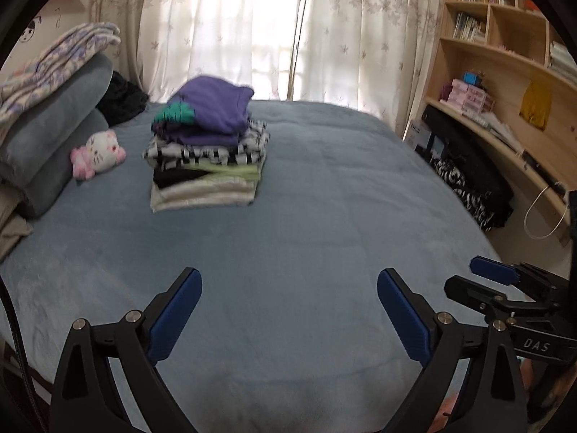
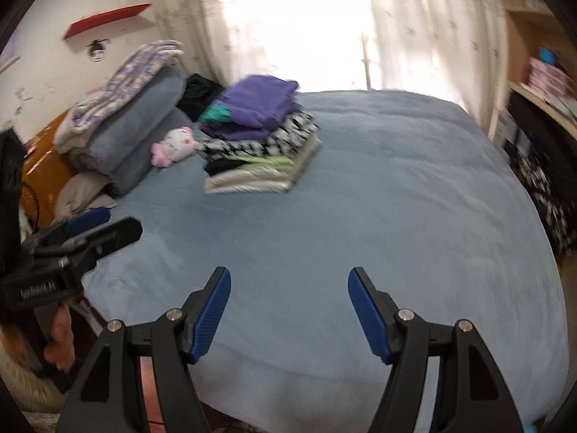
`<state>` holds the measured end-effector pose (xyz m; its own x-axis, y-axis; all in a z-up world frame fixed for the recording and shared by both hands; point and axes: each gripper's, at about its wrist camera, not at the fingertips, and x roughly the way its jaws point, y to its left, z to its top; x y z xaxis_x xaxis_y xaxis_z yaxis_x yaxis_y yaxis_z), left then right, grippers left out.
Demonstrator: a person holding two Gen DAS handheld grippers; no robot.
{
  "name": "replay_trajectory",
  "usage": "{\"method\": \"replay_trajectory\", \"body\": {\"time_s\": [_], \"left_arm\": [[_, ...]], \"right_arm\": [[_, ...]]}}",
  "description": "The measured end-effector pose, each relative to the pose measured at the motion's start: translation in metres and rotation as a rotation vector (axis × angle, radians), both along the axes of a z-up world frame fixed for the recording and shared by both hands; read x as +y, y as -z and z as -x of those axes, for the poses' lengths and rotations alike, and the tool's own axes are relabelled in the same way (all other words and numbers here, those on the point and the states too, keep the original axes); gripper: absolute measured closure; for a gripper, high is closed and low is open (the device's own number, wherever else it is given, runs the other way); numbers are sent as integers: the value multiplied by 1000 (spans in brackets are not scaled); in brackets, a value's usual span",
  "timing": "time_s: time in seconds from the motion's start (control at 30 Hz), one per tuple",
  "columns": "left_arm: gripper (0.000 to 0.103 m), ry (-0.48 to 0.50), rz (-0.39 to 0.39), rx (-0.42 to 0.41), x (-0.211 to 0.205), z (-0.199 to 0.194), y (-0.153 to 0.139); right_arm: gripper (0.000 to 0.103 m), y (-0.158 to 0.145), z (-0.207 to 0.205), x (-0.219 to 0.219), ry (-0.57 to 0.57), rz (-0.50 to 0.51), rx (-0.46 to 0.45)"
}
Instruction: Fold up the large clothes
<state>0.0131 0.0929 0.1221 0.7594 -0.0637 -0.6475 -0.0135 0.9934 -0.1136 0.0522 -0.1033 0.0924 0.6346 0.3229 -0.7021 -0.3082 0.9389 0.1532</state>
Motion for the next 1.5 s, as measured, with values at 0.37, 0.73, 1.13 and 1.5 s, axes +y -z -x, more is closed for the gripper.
{"method": "replay_trajectory", "body": {"time_s": [0.37,0.73,1.13,1.5], "left_arm": [[6,-45,27,152,-24,2,76],[6,-79,31,164,-21,4,82],[6,-70,13,174,-31,7,85],[6,-72,12,174,-29,7,86]], "right_arm": [[35,65,26,-16,155,19,42],[35,84,25,-18,165,13,61],[35,90,28,-15,154,10,78],[35,90,29,-13,155,19,77]]}}
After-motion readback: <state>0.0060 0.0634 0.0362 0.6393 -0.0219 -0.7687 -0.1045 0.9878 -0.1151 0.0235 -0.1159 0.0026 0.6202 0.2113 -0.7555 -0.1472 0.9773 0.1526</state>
